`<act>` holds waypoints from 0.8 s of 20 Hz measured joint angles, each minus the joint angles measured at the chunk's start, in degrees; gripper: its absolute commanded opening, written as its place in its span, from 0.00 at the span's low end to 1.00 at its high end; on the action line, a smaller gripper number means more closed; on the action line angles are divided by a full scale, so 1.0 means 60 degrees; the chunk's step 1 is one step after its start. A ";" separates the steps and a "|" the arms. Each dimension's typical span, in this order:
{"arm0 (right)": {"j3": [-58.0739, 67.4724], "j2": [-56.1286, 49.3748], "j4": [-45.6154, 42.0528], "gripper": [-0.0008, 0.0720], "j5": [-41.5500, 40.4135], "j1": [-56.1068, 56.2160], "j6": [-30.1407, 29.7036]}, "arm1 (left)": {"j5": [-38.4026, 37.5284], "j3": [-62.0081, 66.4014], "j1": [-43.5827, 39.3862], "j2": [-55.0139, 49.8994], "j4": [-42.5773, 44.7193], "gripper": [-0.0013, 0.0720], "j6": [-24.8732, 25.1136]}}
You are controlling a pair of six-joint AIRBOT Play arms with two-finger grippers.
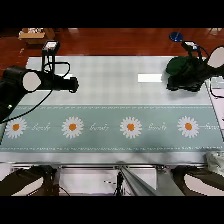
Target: Fold the shirts.
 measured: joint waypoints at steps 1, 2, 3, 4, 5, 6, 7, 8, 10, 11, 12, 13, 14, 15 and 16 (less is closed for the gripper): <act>0.0000 0.0000 0.0004 0.74 0.0000 0.0000 0.0000 | 0.0000 0.0000 0.0000 0.0000 0.0000 0.88 0.0000; 0.0000 0.0000 0.0000 0.74 0.0000 0.0000 0.0000 | 0.0000 0.0000 0.0000 0.0000 0.0000 0.87 0.0000; 0.0000 0.0000 0.0000 0.74 0.0000 0.0000 0.0000 | 0.0000 0.0000 0.0000 0.0000 0.0000 0.87 0.0000; 0.0000 0.0000 0.0004 0.74 0.0000 0.0000 0.0000 | 0.0000 0.0000 0.0000 0.0000 0.0004 0.87 0.0000; 0.0000 0.0000 0.0004 0.74 -0.0007 0.0000 0.0004 | 0.0000 0.0000 0.0000 0.0000 0.0004 0.87 0.0000; 0.0000 0.0000 0.0004 0.74 -0.0015 0.0000 0.0011 | 0.0000 0.0000 0.0000 0.0000 0.0004 0.88 0.0000; 0.0000 0.0000 0.0007 0.74 -0.0062 0.0000 0.0015 | 0.0000 0.0000 0.0000 0.0000 0.0004 0.87 0.0000; 0.0000 0.0000 0.0011 0.74 -0.0211 0.0000 0.0015 | 0.0000 0.0000 0.0000 -0.0004 0.0000 0.87 0.0000; 0.0000 0.0000 0.0015 0.74 -0.0801 0.0000 0.0018 | 0.0011 0.0000 0.0000 -0.0007 0.0000 0.87 0.0000; 0.0000 0.0000 0.0015 0.74 -0.1107 0.0000 0.0018 | 0.0069 -0.0004 0.0000 -0.0011 0.0000 0.87 0.0000; 0.0000 0.0000 0.0015 0.74 -0.1417 0.0000 0.0018 | 0.0164 -0.0004 0.0000 -0.0033 0.0004 0.88 0.0000; 0.0000 0.0000 0.0015 0.74 -0.1774 0.0000 0.0018 | 0.0204 -0.0004 0.0000 -0.0073 0.0000 0.87 0.0000; 0.0000 0.0000 0.0015 0.74 -0.2164 0.0000 0.0018 | 0.0240 -0.0004 0.0000 -0.0117 0.0004 0.87 0.0000; 0.0000 0.0000 0.0015 0.74 -0.2550 0.0000 0.0018 | 0.0273 -0.0004 0.0000 -0.0168 0.0004 0.87 0.0000; 0.0000 0.0000 0.0015 0.74 -0.3005 0.0000 0.0018 | 0.0317 -0.0004 0.0000 -0.0226 0.0004 0.87 0.0000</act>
